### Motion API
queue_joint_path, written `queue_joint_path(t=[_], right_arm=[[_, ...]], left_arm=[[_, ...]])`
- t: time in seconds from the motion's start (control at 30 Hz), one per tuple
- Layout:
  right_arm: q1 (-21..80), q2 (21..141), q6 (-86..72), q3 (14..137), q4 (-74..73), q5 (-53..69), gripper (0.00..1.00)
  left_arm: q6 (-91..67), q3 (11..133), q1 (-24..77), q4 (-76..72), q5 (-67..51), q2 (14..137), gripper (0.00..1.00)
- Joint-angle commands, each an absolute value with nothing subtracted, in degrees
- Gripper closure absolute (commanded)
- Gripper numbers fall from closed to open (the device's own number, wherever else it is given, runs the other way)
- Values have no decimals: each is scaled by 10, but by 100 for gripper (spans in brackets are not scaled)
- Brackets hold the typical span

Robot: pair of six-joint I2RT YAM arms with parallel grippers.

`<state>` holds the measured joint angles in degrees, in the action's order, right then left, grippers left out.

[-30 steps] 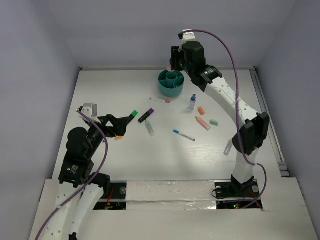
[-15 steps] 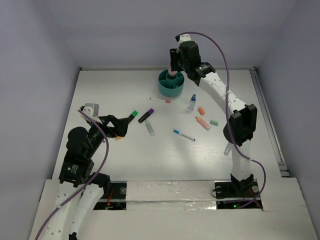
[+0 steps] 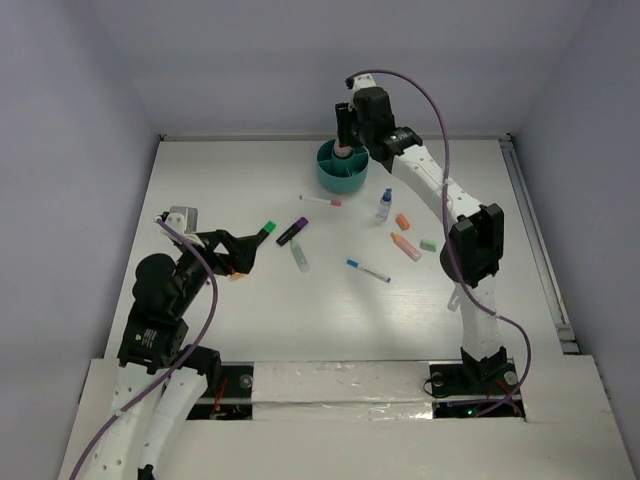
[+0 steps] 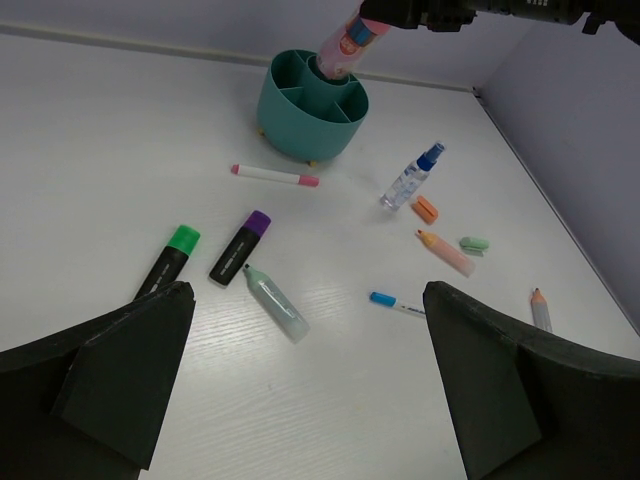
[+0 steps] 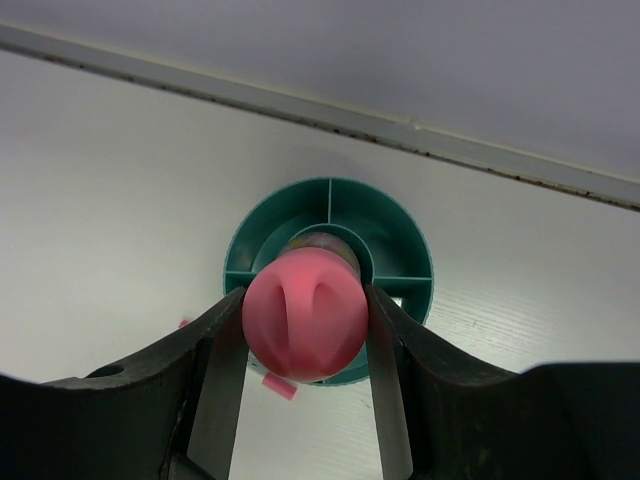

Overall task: Sort the stationery into containers
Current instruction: Place the stationery in the storage box.

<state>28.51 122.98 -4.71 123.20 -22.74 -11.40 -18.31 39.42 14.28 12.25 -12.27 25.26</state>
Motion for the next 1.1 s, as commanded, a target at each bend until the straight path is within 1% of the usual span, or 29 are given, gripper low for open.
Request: queue_joint_path(t=[0.0,0.13,0.2,0.3,0.43,0.5,0.53,0.57,0.63,0.77,0.9,0.93,0.97,1.0,1.03,1.07], right_arm=[[282,1233,-40,1260,-205,-103,78],[277,1248,-40,1258,-204,-105,77],[277,1252,-39,1259,-203,-104,76],[277,1260,-39,1260,-203,-104,69],[277,1266,-39,1259,-200,-106,55],[277,1265,-39,1256,-195,-109,37],[277,1264,-39,1256,-195,-109,37],[277,1263,-39,1257,-195,-111,30],[277,1256,-39,1259,-193,-111,26],[277,1231,-33,1259,-192,-116,24],[277,1161,-36,1189,-169,-127,23],[277,1141,-37,1131,-161,-132,23],[277,1097,-41,1097,-143,-138,21],[277,1076,-44,1062,-134,-149,19],[277,1057,-48,999,-128,-154,17],[277,1041,-50,973,-125,-160,14]], left_arm=[[-178,394,145,94,-132,257,1],[-178,394,145,94,-132,258,1],[-178,393,145,94,-133,258,1],[-178,394,145,93,-133,259,1],[-178,394,145,94,-134,259,1],[-178,394,145,93,-133,258,1],[-178,394,140,93,-133,258,1],[-178,394,140,93,-134,258,1],[-178,394,140,93,-134,259,1],[-178,393,140,93,-134,258,1],[-178,394,140,92,-134,258,1],[-178,394,140,92,-133,258,1],[-178,394,140,92,-133,258,1],[-178,393,140,92,-134,258,1],[-178,393,140,92,-134,258,1],[-178,393,140,92,-134,258,1]])
